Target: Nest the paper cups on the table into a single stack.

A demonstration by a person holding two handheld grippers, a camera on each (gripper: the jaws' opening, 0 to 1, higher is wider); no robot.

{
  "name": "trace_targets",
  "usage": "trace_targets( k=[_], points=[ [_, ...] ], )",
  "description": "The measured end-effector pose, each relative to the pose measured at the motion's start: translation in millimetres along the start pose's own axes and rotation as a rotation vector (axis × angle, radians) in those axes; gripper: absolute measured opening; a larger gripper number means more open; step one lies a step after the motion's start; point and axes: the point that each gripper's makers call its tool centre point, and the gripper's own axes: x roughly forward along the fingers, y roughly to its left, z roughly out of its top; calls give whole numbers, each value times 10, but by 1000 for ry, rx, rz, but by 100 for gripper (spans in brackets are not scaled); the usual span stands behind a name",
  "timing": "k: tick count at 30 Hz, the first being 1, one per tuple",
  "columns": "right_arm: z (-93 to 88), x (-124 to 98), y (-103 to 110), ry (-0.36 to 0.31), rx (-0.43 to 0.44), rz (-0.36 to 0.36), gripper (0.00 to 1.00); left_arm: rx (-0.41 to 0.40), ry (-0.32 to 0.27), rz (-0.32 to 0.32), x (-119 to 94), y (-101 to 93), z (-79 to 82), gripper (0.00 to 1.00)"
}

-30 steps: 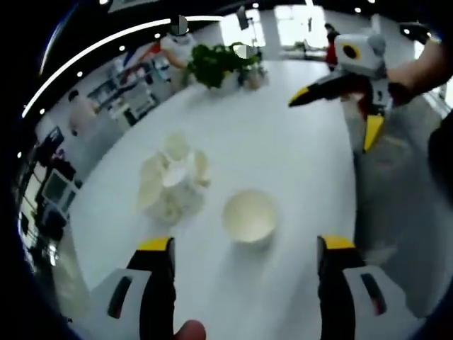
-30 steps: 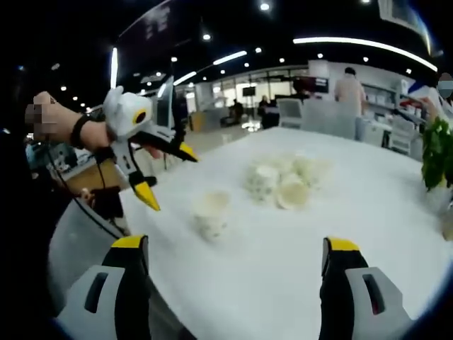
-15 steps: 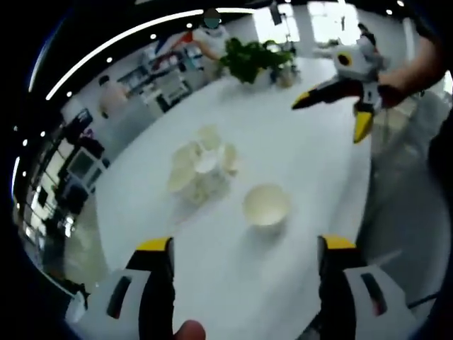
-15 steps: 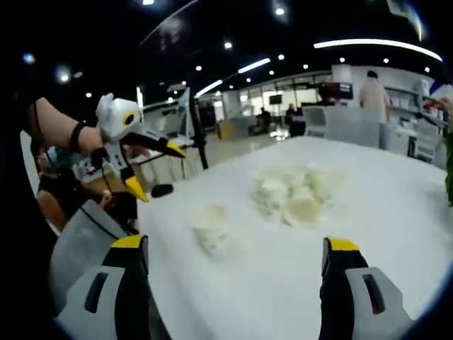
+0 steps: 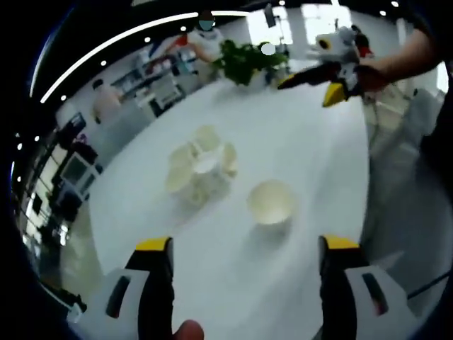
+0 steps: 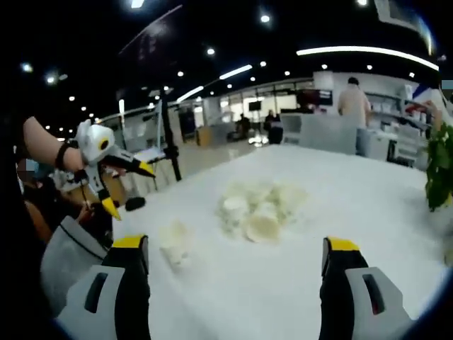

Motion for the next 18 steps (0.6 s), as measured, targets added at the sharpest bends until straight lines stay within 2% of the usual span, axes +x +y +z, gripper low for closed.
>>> trace_targets(
  k=[1, 3, 9, 11, 15, 18],
  points=[
    [12, 34, -42, -2, 24, -29, 100, -6, -12, -7, -10, 37, -6, 86],
    [78, 115, -35, -32, 71, -39, 100, -8, -27, -20, -10, 95, -38, 87],
    [96, 378, -10, -71, 126, -82, 100, -13, -29, -32, 20, 197, -157, 88],
    [57, 464, 9, -68, 183, -96, 100, -41, -56, -33, 29, 212, -163, 89],
    [-9, 611, 48, -67, 262, -103, 100, -33, -43, -38, 75, 193, -255, 90],
    [16, 704, 36, -95, 309, -96, 96, -62, -32, -53, 74, 155, -319, 90]
  ],
)
